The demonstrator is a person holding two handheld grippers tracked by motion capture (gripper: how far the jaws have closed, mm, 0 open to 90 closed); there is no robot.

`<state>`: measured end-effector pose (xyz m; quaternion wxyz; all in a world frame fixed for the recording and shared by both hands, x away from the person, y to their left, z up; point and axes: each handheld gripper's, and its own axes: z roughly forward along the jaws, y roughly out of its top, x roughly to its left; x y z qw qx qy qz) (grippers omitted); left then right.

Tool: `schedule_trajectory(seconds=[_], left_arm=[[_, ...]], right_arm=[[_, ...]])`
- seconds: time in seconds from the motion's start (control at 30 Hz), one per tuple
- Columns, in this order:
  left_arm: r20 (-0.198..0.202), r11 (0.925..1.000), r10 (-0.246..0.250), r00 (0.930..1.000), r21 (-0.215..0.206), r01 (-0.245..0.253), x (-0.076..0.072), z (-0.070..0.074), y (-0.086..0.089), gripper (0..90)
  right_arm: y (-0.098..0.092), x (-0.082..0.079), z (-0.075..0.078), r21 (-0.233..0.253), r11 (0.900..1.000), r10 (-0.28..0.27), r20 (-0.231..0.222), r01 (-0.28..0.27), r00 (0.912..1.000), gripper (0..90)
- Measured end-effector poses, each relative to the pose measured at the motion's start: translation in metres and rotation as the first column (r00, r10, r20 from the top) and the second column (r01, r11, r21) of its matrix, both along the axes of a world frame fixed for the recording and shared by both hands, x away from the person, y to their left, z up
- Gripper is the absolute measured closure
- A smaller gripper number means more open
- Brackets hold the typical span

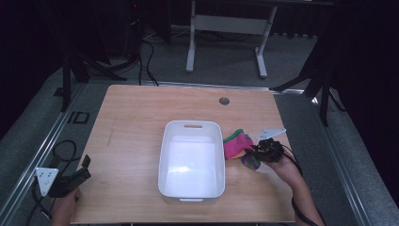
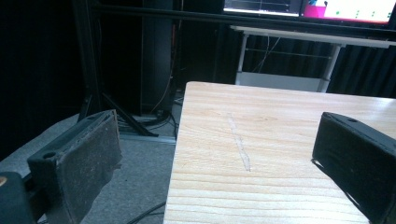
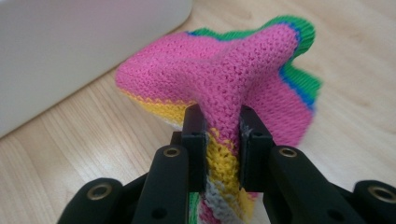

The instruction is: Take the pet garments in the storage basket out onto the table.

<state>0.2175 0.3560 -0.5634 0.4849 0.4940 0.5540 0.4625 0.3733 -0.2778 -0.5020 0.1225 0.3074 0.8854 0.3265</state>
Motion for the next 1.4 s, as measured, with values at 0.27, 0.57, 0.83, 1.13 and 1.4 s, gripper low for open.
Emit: schedule_trajectory(seconds=[0.27,0.57,0.83,1.13,1.4], left_arm=[[0.002,1.0,0.0,1.0,0.002,0.0,0.0,0.0,0.0,1.8],[0.002,1.0,0.0,1.0,-0.001,0.0,0.0,0.0,0.0,1.8],[0.002,1.0,0.0,1.0,-0.002,0.0,0.0,0.0,0.0,1.8],[0.002,1.0,0.001,1.0,-0.002,-0.001,0.0,0.0,0.0,1.8],[0.002,1.0,0.002,1.0,0.002,-0.002,0.0,0.0,0.0,1.8]], right_arm=[[0.009,0.001,-0.025,0.007,1.0,-0.015,-0.04,0.015,0.9991,76.0],[0.018,0.004,-0.023,-0.029,1.0,-0.008,-0.044,0.007,0.999,68.6],[0.01,-0.004,0.001,-0.019,1.0,-0.008,-0.008,0.007,0.9999,48.0],[-0.02,-0.011,0.017,0.045,0.995,-0.088,0.034,0.087,0.9955,34.4],[-0.049,-0.017,0.008,0.074,0.988,-0.142,0.038,0.139,0.9891,15.6]])
